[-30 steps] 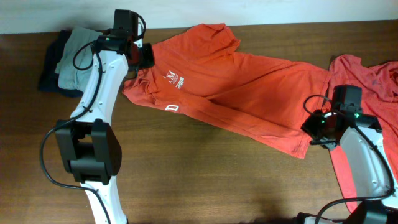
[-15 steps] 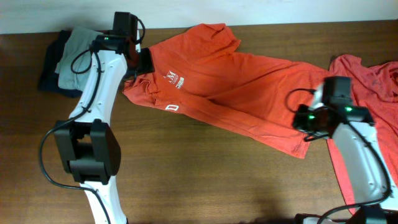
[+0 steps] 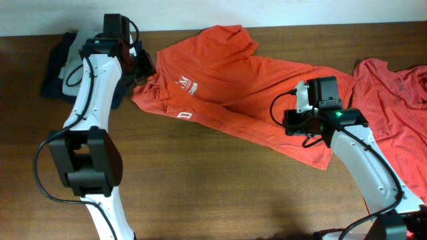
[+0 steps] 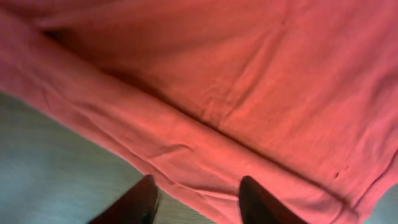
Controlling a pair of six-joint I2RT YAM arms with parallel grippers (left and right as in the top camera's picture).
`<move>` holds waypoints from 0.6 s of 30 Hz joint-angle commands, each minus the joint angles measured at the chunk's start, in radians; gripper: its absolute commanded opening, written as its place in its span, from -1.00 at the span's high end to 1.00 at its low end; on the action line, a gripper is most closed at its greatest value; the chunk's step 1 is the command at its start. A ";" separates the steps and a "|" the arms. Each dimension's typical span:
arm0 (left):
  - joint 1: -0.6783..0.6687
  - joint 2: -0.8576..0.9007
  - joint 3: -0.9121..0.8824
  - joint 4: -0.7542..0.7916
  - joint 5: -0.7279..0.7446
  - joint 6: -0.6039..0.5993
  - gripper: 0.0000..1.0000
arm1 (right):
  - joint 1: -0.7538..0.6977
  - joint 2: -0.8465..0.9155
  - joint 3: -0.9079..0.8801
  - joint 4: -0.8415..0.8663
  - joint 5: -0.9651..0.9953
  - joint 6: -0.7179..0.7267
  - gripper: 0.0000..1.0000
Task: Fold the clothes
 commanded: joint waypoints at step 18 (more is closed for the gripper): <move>0.062 0.005 -0.012 0.031 0.013 -0.108 -0.98 | 0.250 0.234 0.016 0.204 0.089 -0.339 0.20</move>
